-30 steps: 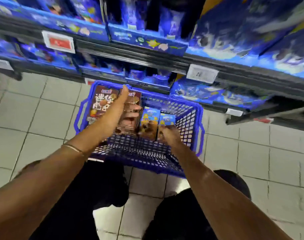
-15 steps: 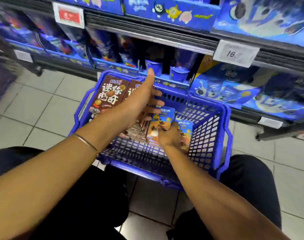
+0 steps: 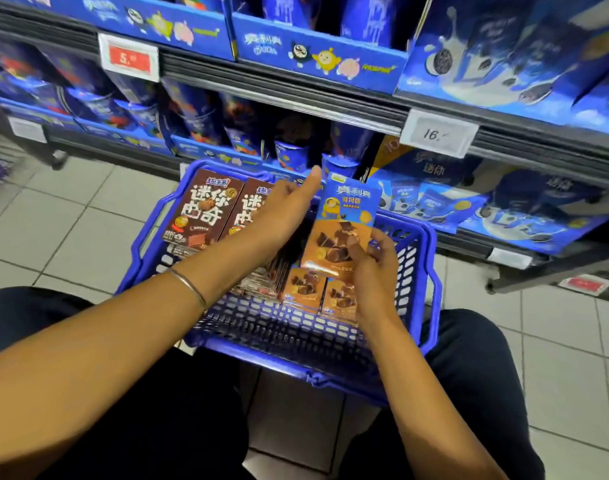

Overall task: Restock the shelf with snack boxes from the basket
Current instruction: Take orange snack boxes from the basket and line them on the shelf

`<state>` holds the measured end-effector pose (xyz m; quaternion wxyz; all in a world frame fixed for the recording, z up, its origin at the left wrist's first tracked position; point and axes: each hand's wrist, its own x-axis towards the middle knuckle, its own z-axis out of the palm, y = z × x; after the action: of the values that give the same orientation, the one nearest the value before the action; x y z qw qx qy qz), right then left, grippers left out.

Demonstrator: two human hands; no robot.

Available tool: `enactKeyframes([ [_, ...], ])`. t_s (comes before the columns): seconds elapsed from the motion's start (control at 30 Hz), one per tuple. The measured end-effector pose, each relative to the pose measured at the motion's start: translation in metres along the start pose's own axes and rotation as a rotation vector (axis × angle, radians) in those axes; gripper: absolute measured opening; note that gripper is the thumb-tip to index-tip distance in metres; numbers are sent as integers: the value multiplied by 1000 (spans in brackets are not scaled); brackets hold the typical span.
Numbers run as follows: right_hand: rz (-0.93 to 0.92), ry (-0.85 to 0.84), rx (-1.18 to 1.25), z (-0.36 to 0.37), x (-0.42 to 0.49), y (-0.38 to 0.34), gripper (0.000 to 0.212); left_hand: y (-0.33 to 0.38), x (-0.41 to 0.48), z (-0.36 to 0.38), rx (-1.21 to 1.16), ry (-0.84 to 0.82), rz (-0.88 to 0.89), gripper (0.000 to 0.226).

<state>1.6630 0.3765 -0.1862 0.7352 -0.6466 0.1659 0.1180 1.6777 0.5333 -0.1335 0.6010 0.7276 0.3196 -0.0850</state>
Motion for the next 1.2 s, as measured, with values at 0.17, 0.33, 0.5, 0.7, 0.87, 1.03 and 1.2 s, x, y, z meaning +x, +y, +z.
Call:
enactKeyframes([
  [0.17,-71,-164,1,13,-21,-24,29,-2,-9,4,-192,-157,-73,91],
  [0.33,-55,-135,-26,5,-9,-9,29,10,-13,2,-247,-67,4,63],
  [0.5,53,74,-351,-22,30,41,18,17,-20,-5,-232,-75,16,69],
  [0.7,310,82,-722,-35,61,103,41,19,-30,-14,-289,-54,-26,57],
  [0.87,464,35,-755,-35,72,131,12,20,-33,-19,-312,-71,-25,46],
  [1.03,463,17,-878,-42,77,139,27,20,-29,-23,-317,-53,-26,50],
  [1.2,344,122,-868,-42,70,136,52,19,-22,-23,-318,-38,-25,52],
])
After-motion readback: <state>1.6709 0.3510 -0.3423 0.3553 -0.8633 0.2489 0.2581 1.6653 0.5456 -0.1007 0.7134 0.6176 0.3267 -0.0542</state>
